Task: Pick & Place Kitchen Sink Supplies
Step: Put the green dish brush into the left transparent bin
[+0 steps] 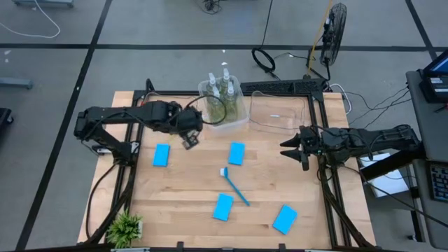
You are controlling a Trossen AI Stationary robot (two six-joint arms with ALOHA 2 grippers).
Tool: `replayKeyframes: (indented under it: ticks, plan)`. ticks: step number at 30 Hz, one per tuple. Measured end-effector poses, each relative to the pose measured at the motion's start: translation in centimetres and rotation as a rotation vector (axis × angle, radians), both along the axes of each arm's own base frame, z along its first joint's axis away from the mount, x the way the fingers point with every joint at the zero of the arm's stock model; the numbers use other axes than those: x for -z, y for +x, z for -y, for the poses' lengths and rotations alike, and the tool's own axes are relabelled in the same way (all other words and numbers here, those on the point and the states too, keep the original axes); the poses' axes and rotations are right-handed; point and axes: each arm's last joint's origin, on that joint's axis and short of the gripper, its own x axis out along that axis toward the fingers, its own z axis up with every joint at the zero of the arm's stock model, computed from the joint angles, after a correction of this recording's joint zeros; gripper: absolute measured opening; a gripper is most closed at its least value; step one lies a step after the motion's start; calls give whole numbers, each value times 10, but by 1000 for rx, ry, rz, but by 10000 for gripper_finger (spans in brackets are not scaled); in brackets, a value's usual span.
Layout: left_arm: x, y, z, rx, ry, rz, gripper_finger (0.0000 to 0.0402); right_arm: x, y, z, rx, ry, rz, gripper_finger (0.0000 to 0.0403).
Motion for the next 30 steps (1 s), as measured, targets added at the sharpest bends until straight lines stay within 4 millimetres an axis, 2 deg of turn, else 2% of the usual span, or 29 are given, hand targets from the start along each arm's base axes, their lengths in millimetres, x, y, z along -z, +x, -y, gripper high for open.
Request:
replayKeyframes:
  ticks: [9, 15, 20, 30]
  plan:
    - [0, -21, -31, 140, 127, -305, 16, 0, 0, 0, 6, -2, 1, 171]
    - [8, -29, -55, 194, 161, -438, 16, 0, 0, 0, 3, 1, 0, 171]
    - [28, -36, -66, 183, 117, -515, 16, 0, 0, 0, 5, 1, 0, 171]
    - [66, -40, -67, 257, 86, -607, 16, 0, 0, 0, -8, -41, 1, 171]
